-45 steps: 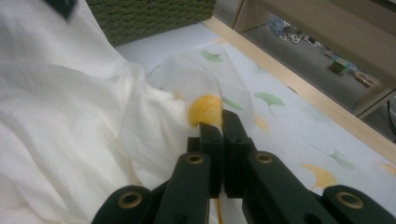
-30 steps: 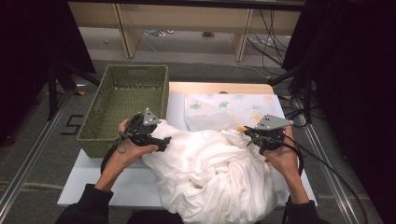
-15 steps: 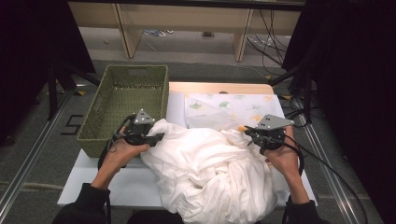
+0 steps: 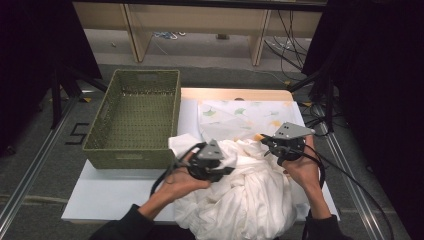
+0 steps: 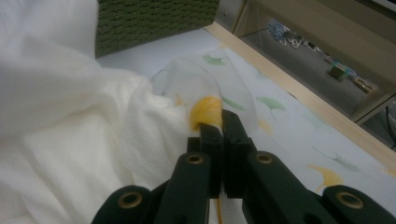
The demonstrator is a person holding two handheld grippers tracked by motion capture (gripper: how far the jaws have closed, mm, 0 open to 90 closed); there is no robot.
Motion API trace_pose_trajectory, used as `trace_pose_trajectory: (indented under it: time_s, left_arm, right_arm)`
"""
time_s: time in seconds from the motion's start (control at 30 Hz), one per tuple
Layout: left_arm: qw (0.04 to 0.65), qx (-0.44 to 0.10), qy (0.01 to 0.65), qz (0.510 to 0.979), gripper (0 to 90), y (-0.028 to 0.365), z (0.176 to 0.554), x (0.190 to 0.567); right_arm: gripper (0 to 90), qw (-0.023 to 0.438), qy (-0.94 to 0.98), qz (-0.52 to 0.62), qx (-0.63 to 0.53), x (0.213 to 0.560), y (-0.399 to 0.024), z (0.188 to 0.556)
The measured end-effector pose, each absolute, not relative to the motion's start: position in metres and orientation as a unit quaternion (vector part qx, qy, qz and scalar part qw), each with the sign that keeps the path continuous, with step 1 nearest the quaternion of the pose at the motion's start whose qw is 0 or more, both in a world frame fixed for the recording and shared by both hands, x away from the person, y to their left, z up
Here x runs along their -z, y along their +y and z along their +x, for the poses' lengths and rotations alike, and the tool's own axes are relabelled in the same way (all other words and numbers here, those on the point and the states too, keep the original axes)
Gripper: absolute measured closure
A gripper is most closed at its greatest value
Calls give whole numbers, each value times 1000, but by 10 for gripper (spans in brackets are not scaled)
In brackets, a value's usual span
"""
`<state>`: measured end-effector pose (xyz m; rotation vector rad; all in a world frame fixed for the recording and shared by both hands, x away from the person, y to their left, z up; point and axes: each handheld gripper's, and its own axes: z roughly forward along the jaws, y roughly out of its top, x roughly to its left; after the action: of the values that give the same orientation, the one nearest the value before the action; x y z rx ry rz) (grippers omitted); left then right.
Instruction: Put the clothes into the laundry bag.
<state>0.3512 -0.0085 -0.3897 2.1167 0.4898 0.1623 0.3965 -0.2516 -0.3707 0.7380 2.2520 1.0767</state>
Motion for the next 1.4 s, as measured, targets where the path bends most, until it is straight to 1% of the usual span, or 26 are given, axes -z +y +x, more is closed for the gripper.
trace_pose_trajectory:
  time_s: [0.03,0.1,0.2,0.23,0.27,0.3,0.37,0.4,0.47,0.5,0.57,0.63,0.67,0.7,0.73,0.83,0.9,0.97,1.0,1.03,1.17,1.2,1.3,1.33,1.37,1.4]
  left_arm:
    - [459,-64,199,864,844,-16,352,395]
    - [446,-72,191,871,838,-32,354,406]
    - [434,-54,192,878,820,-58,358,430]
    - [426,-61,187,883,811,-61,360,435]
    - [420,-71,192,884,811,-65,362,439]
    - [414,-78,185,888,809,-66,364,441]
    - [428,-74,203,877,804,-68,368,443]
    - [428,-70,198,879,796,-66,368,441]
    - [435,-62,190,878,733,-63,367,438]
    - [443,-58,187,875,683,-61,365,436]
    - [451,-71,191,869,562,-51,363,426]
    - [458,-76,202,862,414,-40,362,415]
    - [460,-90,193,862,363,-33,364,408]
    - [468,-72,191,860,318,-26,364,403]
    - [464,-75,201,859,283,-16,365,395]
    - [455,-136,222,852,244,8,376,383]
    - [449,-133,251,847,187,25,390,378]
    - [435,-149,272,846,178,36,400,380]
    - [417,-150,294,847,168,42,409,387]
    - [415,-138,308,845,154,43,413,393]
    - [380,-84,335,858,154,39,428,430]
    - [373,-66,348,857,154,35,430,440]
    - [368,-42,338,865,160,26,433,452]
    - [376,-18,331,865,273,25,433,453]
    - [413,6,342,844,450,19,431,456]
    - [417,3,337,844,546,16,429,455]
  right_arm:
    - [900,277,831,269,-401,370,-252,397]
    - [900,274,831,269,-402,369,-252,396]
    - [900,273,831,269,-402,369,-252,396]
    - [900,262,834,271,-403,370,-250,395]
    - [900,271,834,264,-402,370,-250,395]
    - [900,269,834,268,-401,371,-249,394]
    - [900,268,837,261,-400,371,-247,394]
    - [900,266,838,259,-400,370,-245,393]
    - [900,268,840,253,-399,370,-243,392]
    - [900,267,840,256,-397,370,-242,391]
    - [900,268,840,256,-396,370,-243,391]
    - [900,268,839,258,-396,370,-245,393]
    - [900,268,840,257,-396,371,-245,393]
    - [900,269,840,257,-394,371,-245,392]
    - [900,267,841,257,-394,372,-245,392]
    - [900,267,840,257,-397,371,-245,393]
    - [900,266,841,258,-394,373,-244,393]
    - [900,266,841,258,-395,372,-244,393]
    - [900,271,839,260,-394,372,-244,393]
    - [900,272,840,260,-392,372,-244,393]
    - [900,269,841,259,-391,373,-243,394]
    - [900,262,843,258,-393,373,-243,394]
    - [900,259,847,256,-388,375,-242,394]
    - [900,254,846,260,-389,375,-242,394]
    - [900,263,845,260,-387,374,-242,395]
    - [900,262,845,261,-387,375,-242,395]
